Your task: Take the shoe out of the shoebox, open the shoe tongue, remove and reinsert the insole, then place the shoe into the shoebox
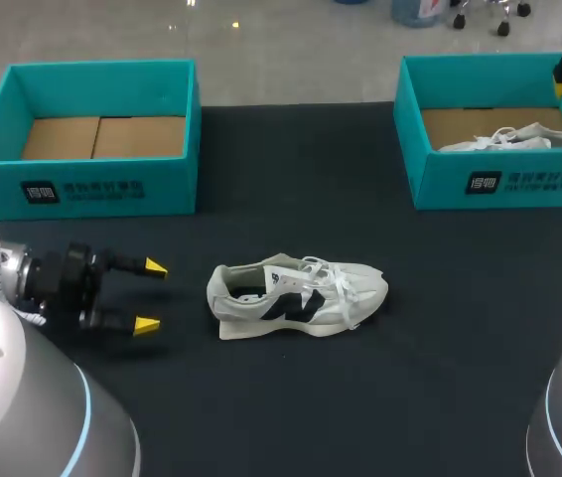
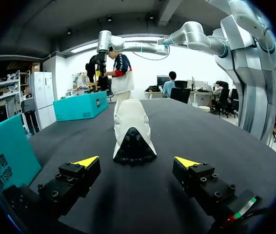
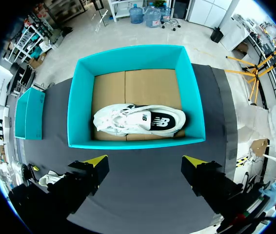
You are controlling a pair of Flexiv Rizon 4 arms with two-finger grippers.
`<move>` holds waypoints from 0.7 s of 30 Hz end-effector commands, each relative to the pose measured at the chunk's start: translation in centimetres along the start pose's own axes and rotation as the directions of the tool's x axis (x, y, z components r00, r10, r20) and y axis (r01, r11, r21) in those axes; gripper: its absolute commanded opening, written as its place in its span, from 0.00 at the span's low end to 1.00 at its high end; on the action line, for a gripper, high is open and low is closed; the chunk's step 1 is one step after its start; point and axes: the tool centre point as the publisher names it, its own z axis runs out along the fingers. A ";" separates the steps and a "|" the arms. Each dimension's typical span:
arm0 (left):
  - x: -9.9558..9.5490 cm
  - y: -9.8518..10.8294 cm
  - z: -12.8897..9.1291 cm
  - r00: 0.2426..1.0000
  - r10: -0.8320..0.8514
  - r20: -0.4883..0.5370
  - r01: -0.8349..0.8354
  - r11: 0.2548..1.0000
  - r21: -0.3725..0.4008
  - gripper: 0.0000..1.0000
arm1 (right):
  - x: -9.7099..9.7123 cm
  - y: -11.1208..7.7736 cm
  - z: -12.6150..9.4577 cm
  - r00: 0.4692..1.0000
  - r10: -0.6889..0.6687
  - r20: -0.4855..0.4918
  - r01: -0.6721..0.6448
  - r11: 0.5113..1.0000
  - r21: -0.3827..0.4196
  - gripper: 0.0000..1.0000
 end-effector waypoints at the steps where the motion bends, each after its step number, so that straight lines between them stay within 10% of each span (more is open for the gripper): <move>1: -0.5 0.5 0.1 1.000 -0.001 0.011 0.001 1.000 0.019 1.00 | 0.0 0.0 0.0 1.000 0.001 0.000 -0.001 1.000 0.000 1.00; 21: -0.5 0.0 0.2 0.999 -0.015 0.032 0.014 0.999 0.037 1.00 | 0.0 0.0 0.0 1.000 0.001 0.000 -0.001 1.000 0.000 1.00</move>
